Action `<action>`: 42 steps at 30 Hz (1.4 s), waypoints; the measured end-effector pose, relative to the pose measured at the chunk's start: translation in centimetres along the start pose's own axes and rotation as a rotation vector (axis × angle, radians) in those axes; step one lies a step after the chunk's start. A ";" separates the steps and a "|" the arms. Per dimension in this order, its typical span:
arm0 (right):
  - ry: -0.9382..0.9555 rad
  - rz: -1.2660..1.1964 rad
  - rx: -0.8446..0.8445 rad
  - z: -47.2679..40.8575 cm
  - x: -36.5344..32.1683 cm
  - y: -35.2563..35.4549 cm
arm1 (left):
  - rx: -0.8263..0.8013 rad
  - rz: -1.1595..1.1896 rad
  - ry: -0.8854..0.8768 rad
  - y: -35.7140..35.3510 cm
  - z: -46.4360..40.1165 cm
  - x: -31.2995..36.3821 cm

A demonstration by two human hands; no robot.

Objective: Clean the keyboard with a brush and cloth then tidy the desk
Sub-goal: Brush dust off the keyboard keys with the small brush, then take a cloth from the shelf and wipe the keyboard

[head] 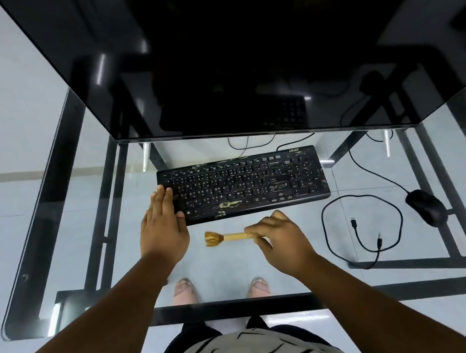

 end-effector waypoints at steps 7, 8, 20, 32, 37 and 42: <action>0.019 -0.004 -0.213 0.2 -1.0 -1.8 | -0.034 0.069 0.004 -0.3 0.0 0.1; 0.013 -0.006 -0.215 0.2 -1.0 -1.8 | -0.032 0.075 0.007 -0.3 -0.1 0.1; -0.408 -0.071 0.349 -1.6 3.2 3.9 | -0.028 0.163 0.093 0.1 -0.1 0.1; -0.909 -0.188 0.234 -4.3 10.2 6.6 | 0.009 0.213 0.160 0.5 -1.0 0.6; -0.957 -0.158 0.226 -4.5 10.5 7.0 | 0.008 0.213 0.167 0.6 -1.4 0.8; -0.984 -0.100 0.213 -3.8 10.5 6.7 | 0.013 0.203 0.176 0.9 -2.0 0.8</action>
Point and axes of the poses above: each hand's wrist, its own z-axis away from the middle knuckle, its own y-axis out of the back of the hand, x = y × z, the point moved 5 cm from there along -z, towards the middle knuckle, and after that the axes turned 1 degree about -z, right-handed, at the moved point
